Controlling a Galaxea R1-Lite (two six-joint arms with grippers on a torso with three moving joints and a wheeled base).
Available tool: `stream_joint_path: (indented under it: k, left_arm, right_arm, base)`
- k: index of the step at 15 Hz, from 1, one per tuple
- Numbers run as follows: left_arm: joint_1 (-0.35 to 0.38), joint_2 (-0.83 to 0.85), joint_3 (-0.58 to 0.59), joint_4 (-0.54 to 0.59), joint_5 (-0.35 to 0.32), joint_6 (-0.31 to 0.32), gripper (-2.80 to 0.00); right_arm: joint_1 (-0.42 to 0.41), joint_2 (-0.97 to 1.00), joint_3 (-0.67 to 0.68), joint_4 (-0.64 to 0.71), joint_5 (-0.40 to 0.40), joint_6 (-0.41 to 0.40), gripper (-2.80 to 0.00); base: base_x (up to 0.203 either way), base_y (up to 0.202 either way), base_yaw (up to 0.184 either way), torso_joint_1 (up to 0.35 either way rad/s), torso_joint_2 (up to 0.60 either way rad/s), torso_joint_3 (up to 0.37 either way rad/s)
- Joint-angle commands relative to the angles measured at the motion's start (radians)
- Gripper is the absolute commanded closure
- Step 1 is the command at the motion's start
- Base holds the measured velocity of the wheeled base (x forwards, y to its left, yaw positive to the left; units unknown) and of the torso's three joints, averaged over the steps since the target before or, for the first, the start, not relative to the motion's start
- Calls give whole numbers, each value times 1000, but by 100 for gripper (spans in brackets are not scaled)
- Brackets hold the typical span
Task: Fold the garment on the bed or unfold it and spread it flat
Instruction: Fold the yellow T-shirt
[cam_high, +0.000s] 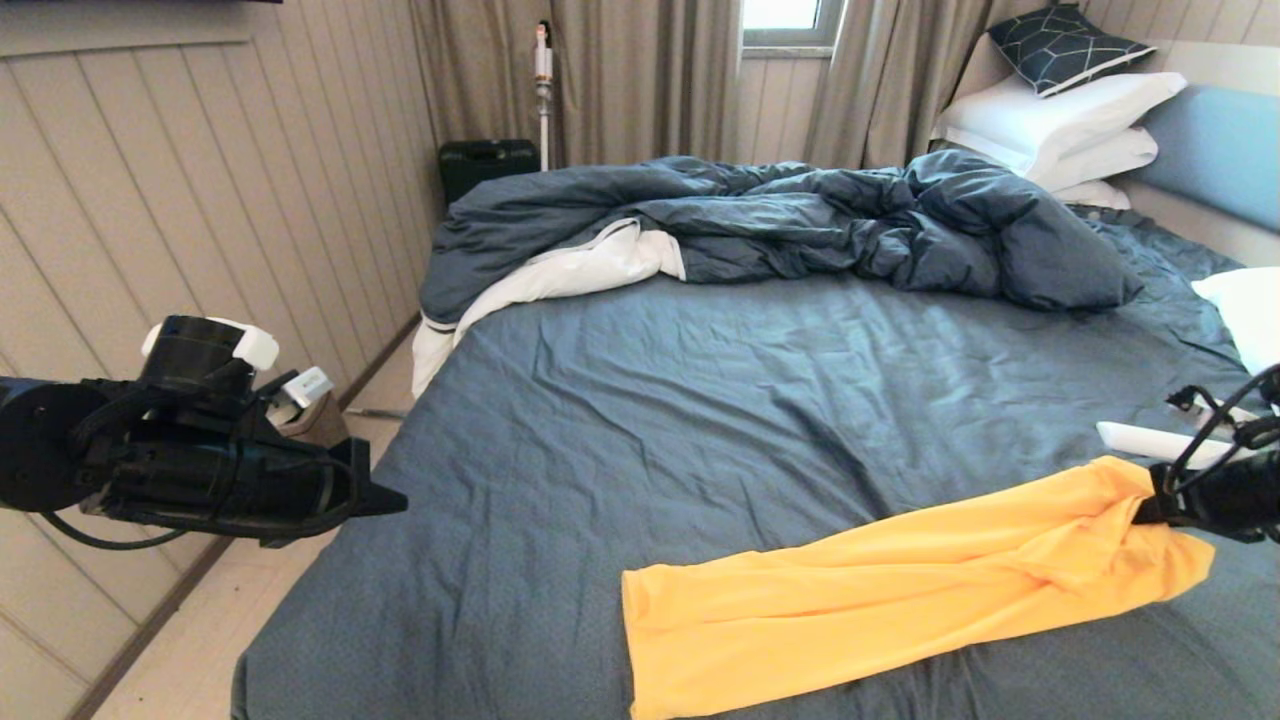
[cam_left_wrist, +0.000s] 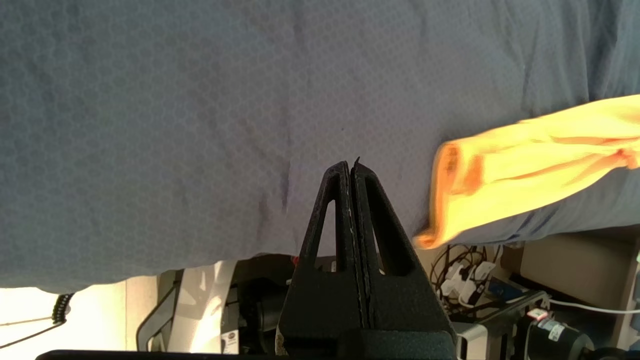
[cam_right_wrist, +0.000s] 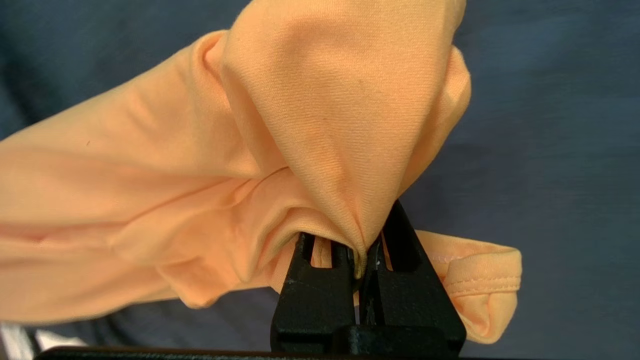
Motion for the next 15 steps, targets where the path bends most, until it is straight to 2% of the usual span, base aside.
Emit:
stream_joint_path:
  k: [1,4,7,9,12,15]
  left_arm:
    - [-1,10,-8,1,-2,-1,0]
    - [-13,25,-25,1,-2,-3,0]
    - [-13,33,-29,1,-2,-3,0]
    - [-13,33,-28,1,-2,-3,0]
    - [-13,28,-25,1,-2,-3,0]
    - [-16,23,-18,2,-9,-6,0]
  right_arm:
    - [-47,99,-121,25,-30,-2,0]
    - [-94,174,-294,78,-86,-2,0]
    - [-109,198,-463,260,-93,-2,0]
    - [-99,163,-492,368,-80,-1,0]
    - [-16,35,-463,481,2,-4,0]
    - [155,-76,-419,572,44,-3,0]
  base:
    - [0,0,0,0,0,0]
    - [0,0,0,0,0,0]
    - [0,0,0,0,0,0]
    - [0,0,0,0,0,0]
    - [0,0,0,0,0,0]
    - [0,0,0,0,0,0]
